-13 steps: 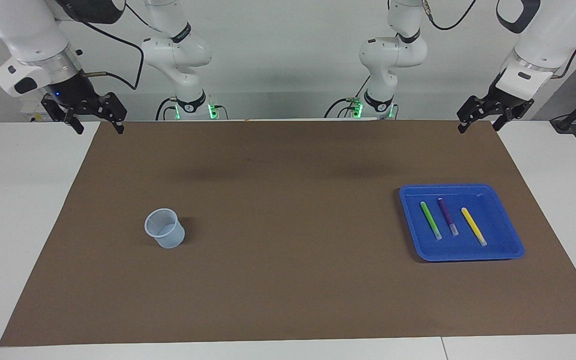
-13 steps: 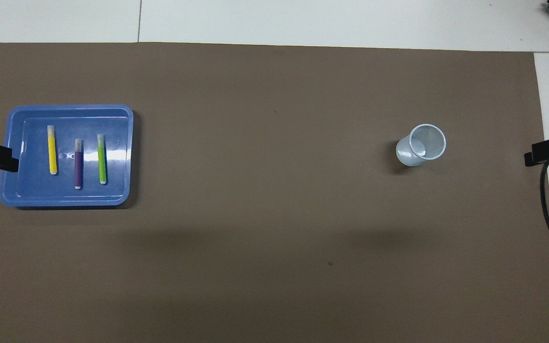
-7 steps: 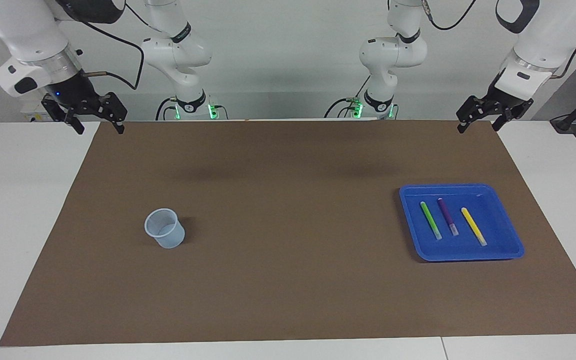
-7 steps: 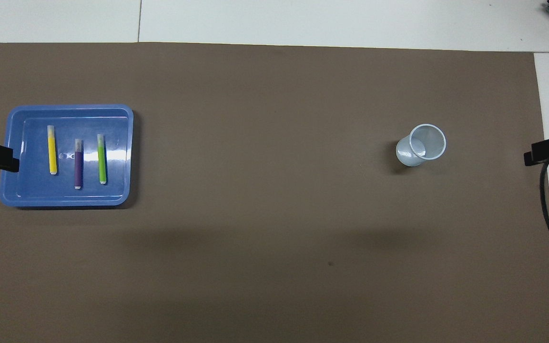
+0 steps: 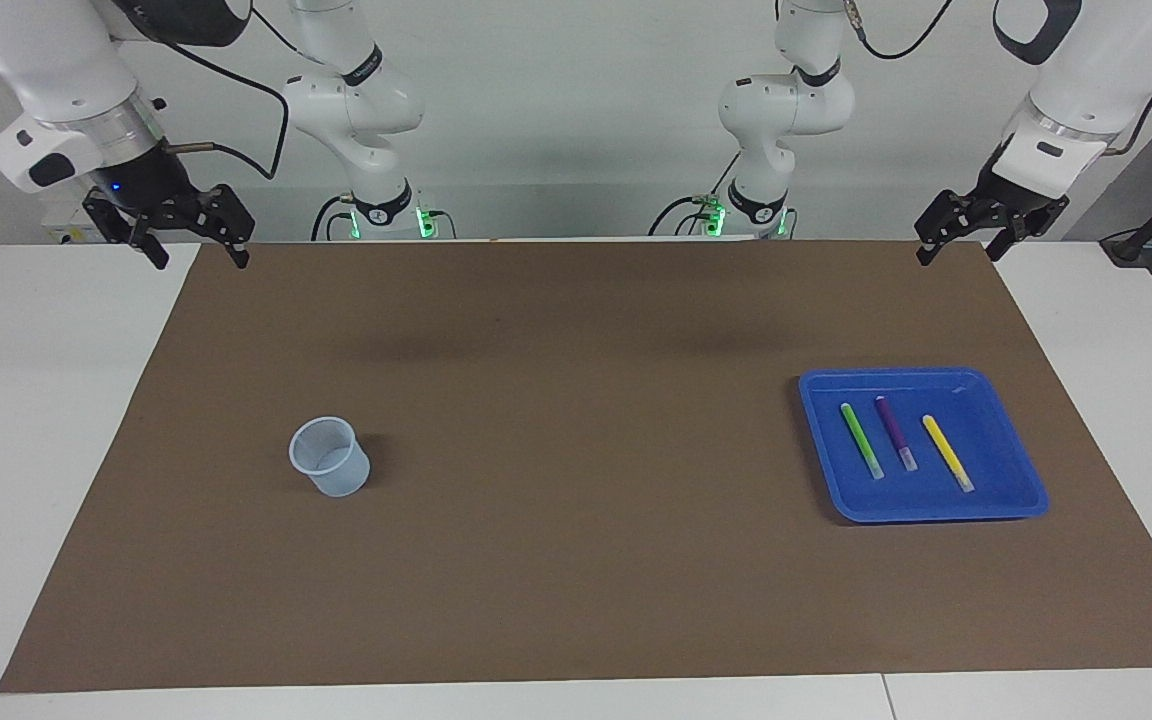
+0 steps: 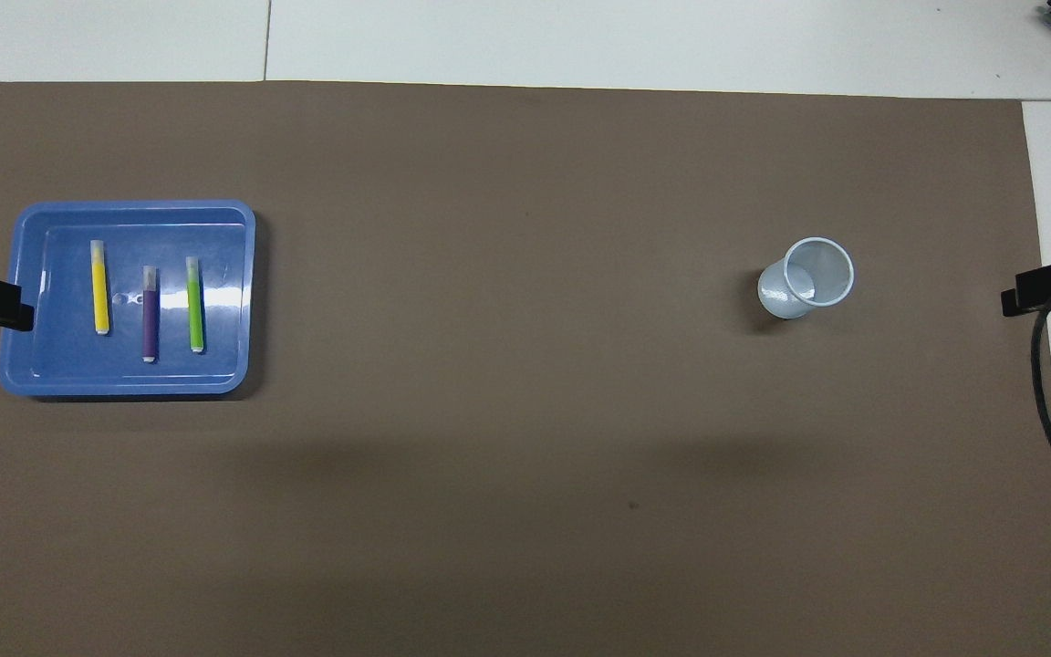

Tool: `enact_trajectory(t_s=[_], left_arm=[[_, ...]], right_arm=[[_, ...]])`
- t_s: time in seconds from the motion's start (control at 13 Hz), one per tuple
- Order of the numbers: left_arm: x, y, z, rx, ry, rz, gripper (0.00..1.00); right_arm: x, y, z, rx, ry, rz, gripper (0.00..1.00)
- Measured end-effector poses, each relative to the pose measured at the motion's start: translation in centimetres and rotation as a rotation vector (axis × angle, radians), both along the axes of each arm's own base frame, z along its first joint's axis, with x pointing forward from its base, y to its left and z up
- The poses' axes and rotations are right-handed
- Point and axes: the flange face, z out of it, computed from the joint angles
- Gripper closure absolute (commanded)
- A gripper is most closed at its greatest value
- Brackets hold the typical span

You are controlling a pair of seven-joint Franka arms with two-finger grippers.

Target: Transfer and insert pens with both arms

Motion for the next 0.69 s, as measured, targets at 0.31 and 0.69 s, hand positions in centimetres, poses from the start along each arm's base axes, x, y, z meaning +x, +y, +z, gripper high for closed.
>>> enact_trajectory(t_s=[0.31,0.69], left_arm=[[0.0,0.1,-1.0,-0.001,-0.03,0.003,0.0],[-0.5,0.1,-3.5,-0.003,-0.099,0.003,0.0]], right_arm=[[0.0,0.1,0.0,0.0,0.0,0.002,0.0],[0.0,0.1,0.0,0.0,-0.001,0.002,0.0]])
